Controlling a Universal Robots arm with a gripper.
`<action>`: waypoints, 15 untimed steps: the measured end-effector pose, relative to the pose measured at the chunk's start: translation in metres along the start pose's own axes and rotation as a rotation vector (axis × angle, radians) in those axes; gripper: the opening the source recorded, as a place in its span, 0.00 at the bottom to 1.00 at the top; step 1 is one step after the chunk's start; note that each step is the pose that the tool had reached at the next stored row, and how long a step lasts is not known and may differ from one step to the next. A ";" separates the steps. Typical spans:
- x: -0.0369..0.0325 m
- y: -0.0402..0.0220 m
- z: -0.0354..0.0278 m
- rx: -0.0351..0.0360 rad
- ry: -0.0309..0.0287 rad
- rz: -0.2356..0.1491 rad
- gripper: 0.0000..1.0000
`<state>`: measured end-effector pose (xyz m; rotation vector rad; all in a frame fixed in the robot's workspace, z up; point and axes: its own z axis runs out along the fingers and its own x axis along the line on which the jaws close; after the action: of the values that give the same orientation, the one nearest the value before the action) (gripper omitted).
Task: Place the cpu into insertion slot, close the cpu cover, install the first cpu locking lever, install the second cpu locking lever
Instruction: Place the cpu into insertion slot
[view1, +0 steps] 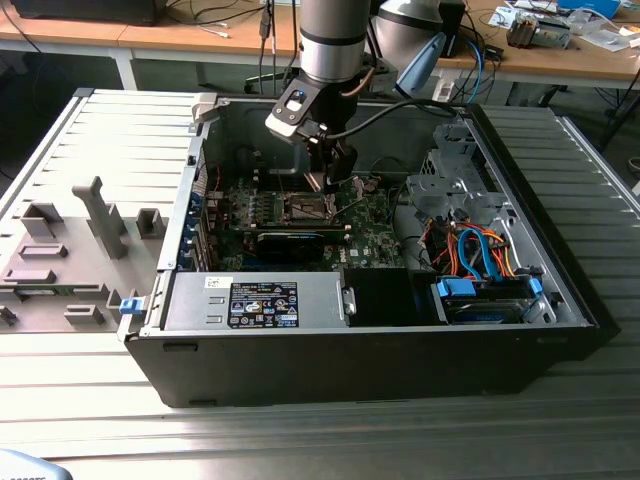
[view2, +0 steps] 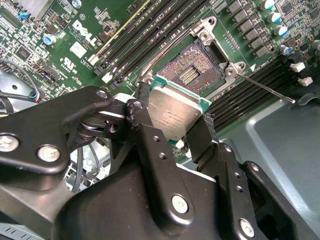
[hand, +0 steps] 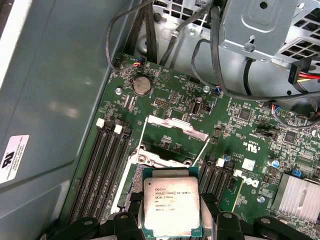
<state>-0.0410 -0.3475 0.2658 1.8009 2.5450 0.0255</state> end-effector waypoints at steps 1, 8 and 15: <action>0.0000 0.0000 0.0000 0.0000 0.0000 0.000 0.55; 0.0000 0.0000 0.0002 0.0000 -0.0001 0.004 0.55; 0.0000 0.0000 0.0004 0.0001 -0.0004 0.013 0.55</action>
<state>-0.0410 -0.3475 0.2655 1.8167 2.5335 0.0253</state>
